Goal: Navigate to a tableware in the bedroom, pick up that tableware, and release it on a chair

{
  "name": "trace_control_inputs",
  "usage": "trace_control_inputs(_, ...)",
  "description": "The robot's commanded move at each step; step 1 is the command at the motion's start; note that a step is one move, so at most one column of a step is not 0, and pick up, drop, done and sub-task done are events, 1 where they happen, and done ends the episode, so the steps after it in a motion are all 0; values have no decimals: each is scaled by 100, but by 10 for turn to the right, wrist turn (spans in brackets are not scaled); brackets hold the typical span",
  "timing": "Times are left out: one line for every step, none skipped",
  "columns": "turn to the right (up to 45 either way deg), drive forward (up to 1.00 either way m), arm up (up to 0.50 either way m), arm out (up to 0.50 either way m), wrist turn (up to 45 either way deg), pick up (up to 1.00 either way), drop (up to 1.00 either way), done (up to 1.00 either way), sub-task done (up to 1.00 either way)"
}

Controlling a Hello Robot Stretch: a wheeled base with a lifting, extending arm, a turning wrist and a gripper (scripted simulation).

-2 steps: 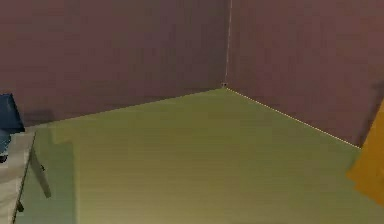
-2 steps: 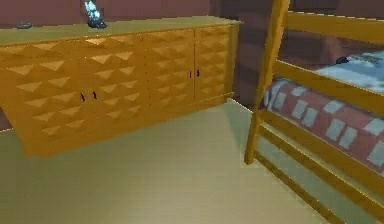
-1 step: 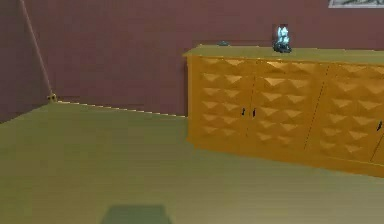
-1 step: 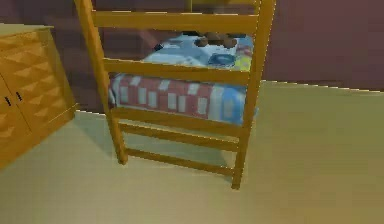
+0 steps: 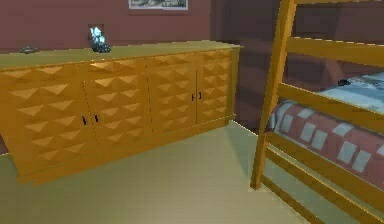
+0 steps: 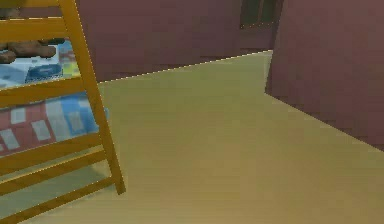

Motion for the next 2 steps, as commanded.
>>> trace_control_inputs(0,10,0,0,0,0,0,0,0)
trace_control_inputs(450,0,0,0,0,0,0,0,0)
